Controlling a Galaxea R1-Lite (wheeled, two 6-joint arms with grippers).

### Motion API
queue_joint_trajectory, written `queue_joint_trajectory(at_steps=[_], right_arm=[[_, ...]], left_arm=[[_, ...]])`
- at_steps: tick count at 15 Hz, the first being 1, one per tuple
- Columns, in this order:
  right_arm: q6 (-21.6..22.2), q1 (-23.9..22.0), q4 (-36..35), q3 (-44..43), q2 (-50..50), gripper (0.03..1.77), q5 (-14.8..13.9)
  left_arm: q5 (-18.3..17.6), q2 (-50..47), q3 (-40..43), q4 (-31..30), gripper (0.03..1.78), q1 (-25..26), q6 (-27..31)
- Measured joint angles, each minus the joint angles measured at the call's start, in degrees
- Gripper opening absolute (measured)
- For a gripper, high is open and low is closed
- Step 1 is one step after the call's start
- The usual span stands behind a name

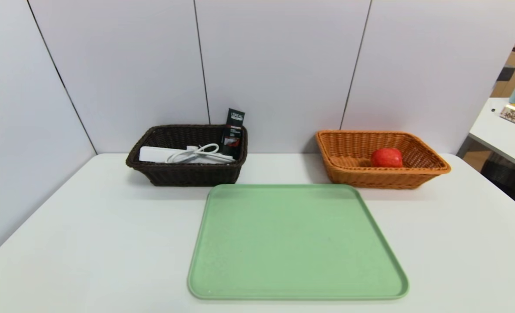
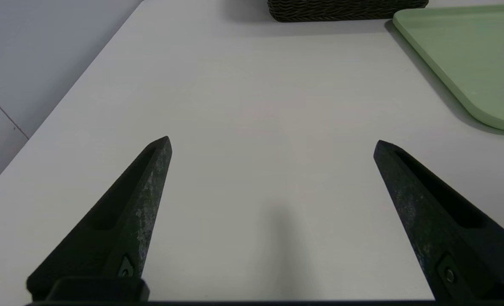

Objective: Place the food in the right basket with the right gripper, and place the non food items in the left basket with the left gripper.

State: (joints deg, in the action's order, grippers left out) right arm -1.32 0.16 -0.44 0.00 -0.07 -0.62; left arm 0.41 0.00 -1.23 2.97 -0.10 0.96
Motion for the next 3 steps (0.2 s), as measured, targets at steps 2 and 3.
queue_joint_trajectory(at_steps=[2,3], right_arm=[[0.22,0.0,0.02,0.0,0.0,1.69,0.16],[1.24,0.0,0.0,0.0,0.0,1.69,-0.06]], left_arm=[[0.0,0.0,0.0,0.0,1.69,0.0,0.0],[0.0,0.0,0.0,0.0,1.69,0.0,-0.02]])
